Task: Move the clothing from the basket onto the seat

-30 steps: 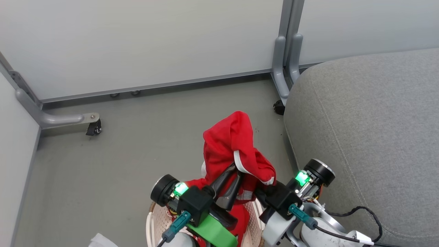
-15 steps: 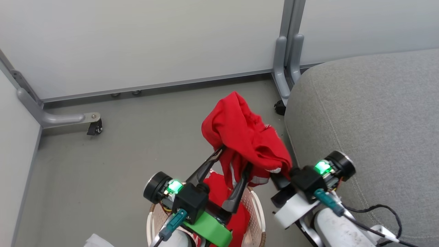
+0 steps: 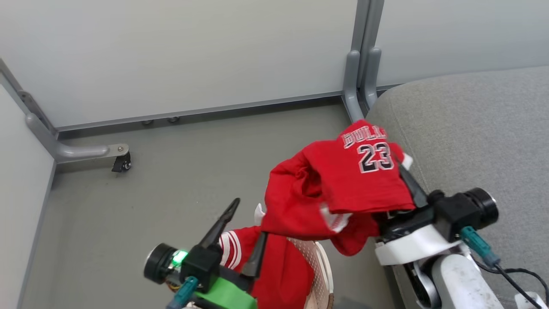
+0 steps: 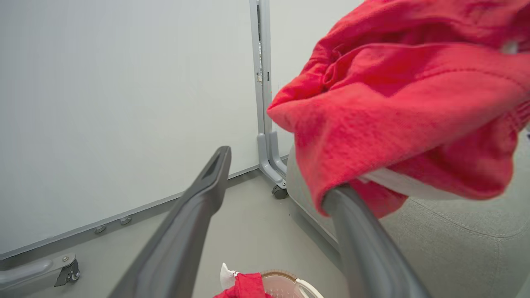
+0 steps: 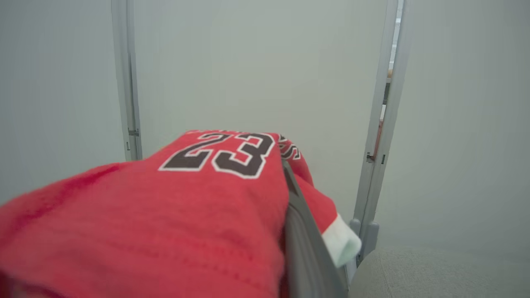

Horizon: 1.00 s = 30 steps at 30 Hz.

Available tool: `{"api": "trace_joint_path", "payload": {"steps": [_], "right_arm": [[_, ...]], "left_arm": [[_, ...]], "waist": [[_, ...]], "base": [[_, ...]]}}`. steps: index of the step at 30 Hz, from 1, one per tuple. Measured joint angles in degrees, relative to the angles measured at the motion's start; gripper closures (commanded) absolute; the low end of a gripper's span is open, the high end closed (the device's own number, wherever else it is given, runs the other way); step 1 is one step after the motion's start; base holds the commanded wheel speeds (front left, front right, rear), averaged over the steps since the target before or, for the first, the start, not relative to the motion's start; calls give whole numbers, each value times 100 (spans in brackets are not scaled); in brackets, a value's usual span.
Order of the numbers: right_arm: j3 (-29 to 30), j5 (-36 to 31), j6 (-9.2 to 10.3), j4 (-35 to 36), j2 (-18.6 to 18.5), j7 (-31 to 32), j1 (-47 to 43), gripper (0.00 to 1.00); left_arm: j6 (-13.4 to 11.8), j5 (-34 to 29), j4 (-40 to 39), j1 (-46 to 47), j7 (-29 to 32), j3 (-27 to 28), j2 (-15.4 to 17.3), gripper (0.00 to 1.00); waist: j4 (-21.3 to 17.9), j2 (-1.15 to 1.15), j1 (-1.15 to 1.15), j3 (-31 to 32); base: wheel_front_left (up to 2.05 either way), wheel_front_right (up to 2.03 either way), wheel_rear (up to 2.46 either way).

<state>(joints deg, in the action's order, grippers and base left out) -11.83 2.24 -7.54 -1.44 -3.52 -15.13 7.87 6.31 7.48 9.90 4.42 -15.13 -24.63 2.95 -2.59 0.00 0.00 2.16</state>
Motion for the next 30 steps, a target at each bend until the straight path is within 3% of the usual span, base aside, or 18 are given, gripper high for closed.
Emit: {"api": "trace_joint_path", "payload": {"steps": [14,30], "right_arm": [[829,222,0,505,15,0,-609,100],[978,269,0,628,24,0,-769,100]], "left_arm": [[-58,138,-166,-878,0,1295,-2,0],[-335,318,-138,-1137,0,1412,-8,0]], "waist": [[252,0,0,71],[320,0,0,128]], "base": [[0,0,0],[0,0,0]]}}
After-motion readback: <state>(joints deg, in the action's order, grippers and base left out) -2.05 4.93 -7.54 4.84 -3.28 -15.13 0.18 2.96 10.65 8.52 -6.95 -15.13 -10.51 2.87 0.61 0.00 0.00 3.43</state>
